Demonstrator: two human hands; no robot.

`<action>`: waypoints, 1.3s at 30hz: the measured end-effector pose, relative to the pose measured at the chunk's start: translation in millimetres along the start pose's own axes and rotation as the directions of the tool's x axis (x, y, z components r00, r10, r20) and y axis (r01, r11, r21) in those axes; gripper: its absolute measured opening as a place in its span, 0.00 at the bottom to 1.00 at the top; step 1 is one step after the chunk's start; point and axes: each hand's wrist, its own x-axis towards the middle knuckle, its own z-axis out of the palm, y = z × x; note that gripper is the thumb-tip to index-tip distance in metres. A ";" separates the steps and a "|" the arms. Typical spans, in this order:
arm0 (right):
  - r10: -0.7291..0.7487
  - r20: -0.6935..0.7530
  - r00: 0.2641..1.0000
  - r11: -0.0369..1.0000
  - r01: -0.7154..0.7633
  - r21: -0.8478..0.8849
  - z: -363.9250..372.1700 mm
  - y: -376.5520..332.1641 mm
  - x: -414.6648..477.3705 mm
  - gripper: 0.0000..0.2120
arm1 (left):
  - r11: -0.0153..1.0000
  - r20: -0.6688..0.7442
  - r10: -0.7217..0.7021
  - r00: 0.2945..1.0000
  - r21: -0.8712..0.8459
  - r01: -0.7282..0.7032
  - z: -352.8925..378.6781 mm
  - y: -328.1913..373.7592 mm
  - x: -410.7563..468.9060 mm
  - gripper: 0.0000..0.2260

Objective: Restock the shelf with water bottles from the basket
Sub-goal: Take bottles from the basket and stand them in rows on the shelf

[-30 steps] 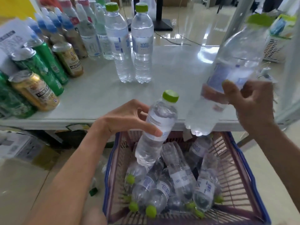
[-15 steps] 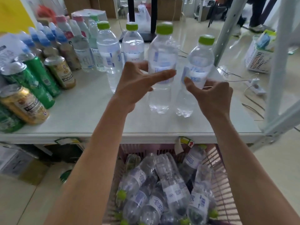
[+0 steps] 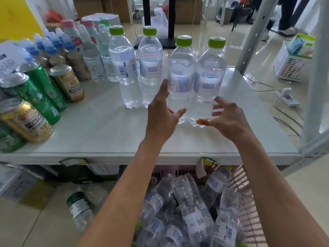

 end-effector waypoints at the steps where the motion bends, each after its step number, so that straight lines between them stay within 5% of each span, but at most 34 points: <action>1: 0.009 -0.005 1.000 1.000 -0.009 -0.003 0.0 1.3 0.7 0.38 | 0.999 0.007 0.003 1.000 0.048 -0.003 2.5 -4.7 -3.8 0.43; 9: 0.064 -0.202 0.977 0.998 -0.059 0.033 25.4 6.7 3.9 0.36 | 0.927 -0.091 -0.023 0.996 0.372 0.056 29.7 -12.5 -20.3 0.27; 14: 0.058 -0.308 0.950 0.997 -0.042 0.058 46.8 0.2 -2.2 0.33 | 0.949 -0.060 -0.085 0.995 0.301 0.100 31.9 -19.2 -12.4 0.13; 21: 0.040 -0.320 0.947 0.997 -0.018 0.072 60.8 -5.0 6.1 0.25 | 0.957 -0.035 -0.088 0.996 0.273 0.094 32.0 -23.8 -10.1 0.06; 33: 0.014 -0.151 0.988 0.996 -0.001 0.086 49.3 1.1 0.5 0.27 | 0.978 0.090 -0.073 0.993 0.201 0.054 24.8 -27.2 -12.3 0.15; 39: 0.031 -0.133 0.991 0.999 -0.024 0.047 45.5 0.3 -2.2 0.18 | 0.980 0.167 -0.062 0.984 0.195 0.029 18.4 -27.4 -13.8 0.20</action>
